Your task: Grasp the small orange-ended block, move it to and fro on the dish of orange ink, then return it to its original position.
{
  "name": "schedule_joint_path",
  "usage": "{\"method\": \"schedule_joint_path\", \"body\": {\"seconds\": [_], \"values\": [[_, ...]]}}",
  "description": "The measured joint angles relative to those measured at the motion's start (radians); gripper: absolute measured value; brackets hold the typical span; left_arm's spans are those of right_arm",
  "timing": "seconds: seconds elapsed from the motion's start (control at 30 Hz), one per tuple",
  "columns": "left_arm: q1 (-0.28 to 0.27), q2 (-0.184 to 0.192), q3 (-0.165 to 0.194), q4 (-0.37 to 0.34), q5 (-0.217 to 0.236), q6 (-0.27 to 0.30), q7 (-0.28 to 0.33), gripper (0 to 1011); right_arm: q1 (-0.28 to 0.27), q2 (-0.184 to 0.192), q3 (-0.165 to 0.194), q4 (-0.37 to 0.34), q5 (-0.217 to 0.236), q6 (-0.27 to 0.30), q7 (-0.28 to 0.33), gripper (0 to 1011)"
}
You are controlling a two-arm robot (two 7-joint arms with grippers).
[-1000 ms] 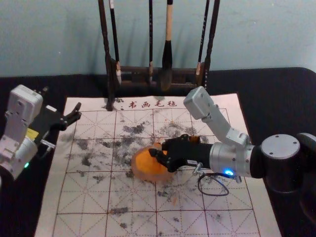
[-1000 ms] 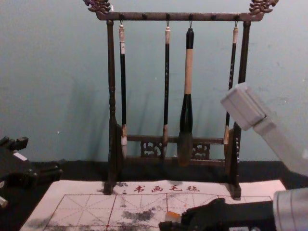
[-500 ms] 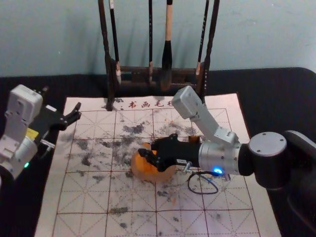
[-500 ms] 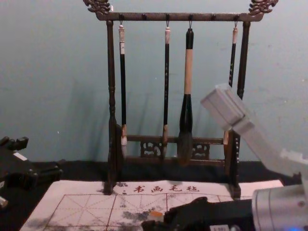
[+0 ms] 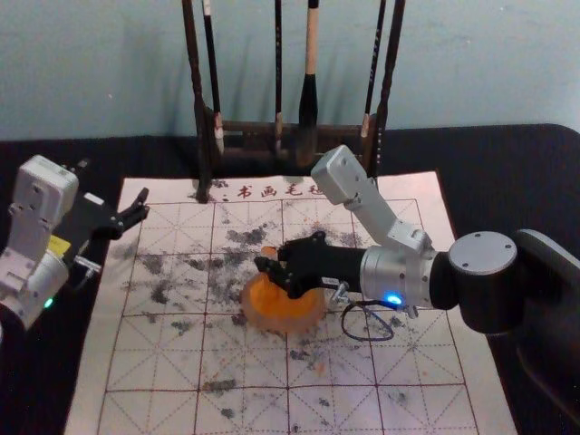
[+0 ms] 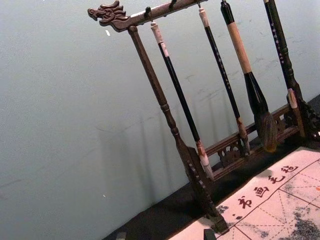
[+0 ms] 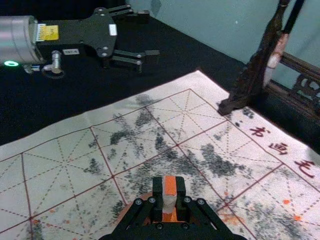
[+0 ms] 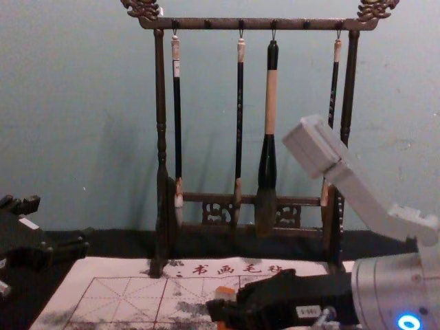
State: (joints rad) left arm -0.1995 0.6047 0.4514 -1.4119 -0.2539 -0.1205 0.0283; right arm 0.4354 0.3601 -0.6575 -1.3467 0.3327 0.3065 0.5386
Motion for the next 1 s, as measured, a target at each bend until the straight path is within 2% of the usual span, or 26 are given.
{"method": "schedule_joint_path", "body": {"seconds": [0.53,1.0], "values": [[0.000,0.000,0.000,0.000,0.000,0.000,0.000,1001,-0.014,0.017,0.031,-0.011,-0.008,0.002,-0.016,110],[0.000,0.000,0.000,0.000,0.000,0.000,0.000,1001,-0.053,0.053,0.052,-0.069,0.002,0.014,-0.015,110]]}}
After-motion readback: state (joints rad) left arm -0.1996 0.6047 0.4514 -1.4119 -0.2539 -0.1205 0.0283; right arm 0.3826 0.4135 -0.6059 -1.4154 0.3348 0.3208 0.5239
